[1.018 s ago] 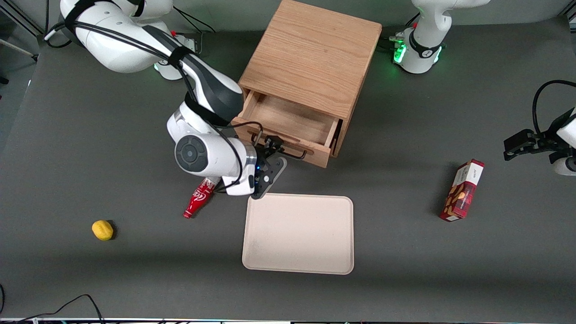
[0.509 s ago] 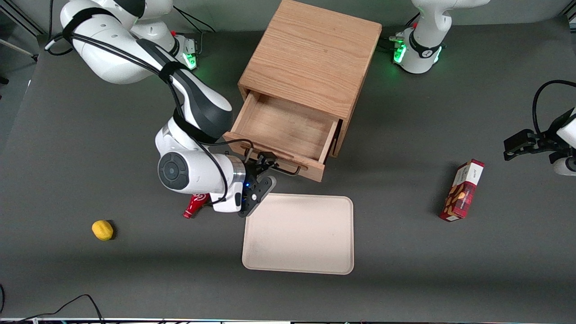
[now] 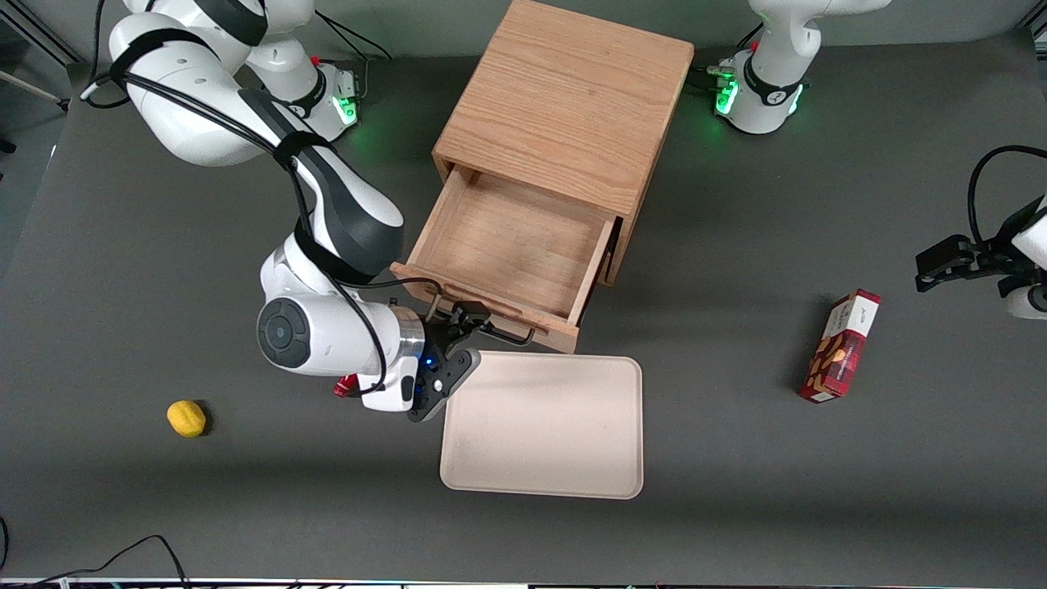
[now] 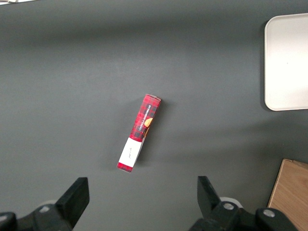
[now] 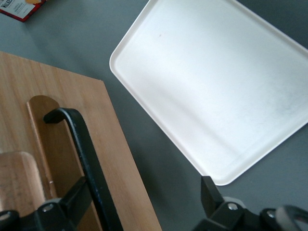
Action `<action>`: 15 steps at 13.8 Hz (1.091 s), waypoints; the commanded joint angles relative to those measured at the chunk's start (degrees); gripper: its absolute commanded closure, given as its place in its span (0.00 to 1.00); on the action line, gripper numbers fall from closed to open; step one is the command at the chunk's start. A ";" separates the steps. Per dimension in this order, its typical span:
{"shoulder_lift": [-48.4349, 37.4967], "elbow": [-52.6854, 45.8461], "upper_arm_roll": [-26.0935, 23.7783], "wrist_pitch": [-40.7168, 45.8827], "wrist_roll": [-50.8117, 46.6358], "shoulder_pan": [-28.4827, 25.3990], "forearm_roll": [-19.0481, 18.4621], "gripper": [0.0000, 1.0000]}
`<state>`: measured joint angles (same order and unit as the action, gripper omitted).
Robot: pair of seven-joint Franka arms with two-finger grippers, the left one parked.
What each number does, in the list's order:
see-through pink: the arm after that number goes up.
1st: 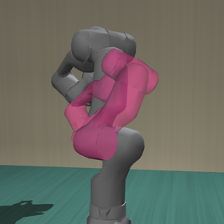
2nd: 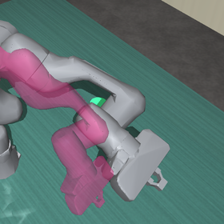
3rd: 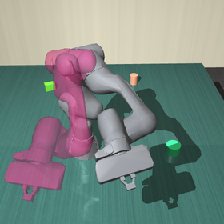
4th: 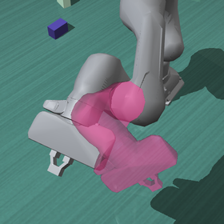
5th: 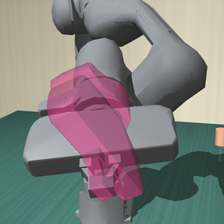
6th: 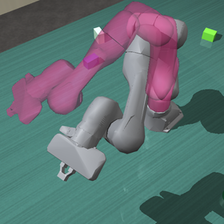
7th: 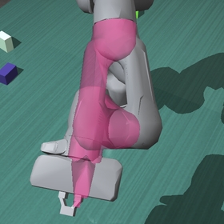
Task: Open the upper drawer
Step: 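Pull the upper drawer outward by its handle with the right gripper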
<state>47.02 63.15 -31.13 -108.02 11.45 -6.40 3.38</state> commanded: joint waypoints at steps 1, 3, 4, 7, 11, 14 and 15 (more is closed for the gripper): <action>1.32 -3.03 1.32 0.71 1.03 -0.28 -1.44 0.00; 1.32 -3.55 1.77 0.62 1.03 -0.28 -1.44 0.00; 1.32 -3.82 1.86 0.71 1.03 -0.20 -1.44 0.00; 1.41 -4.08 3.35 0.71 1.64 -0.20 -1.44 0.00; 1.41 -5.22 4.58 0.62 2.70 -0.19 -1.44 0.00; 1.85 -5.84 5.37 0.62 3.13 0.50 -1.44 0.00; 1.85 -6.28 5.46 0.62 3.14 0.51 -1.44 0.00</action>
<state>47.14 60.60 -26.30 -107.67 13.27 -6.14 3.12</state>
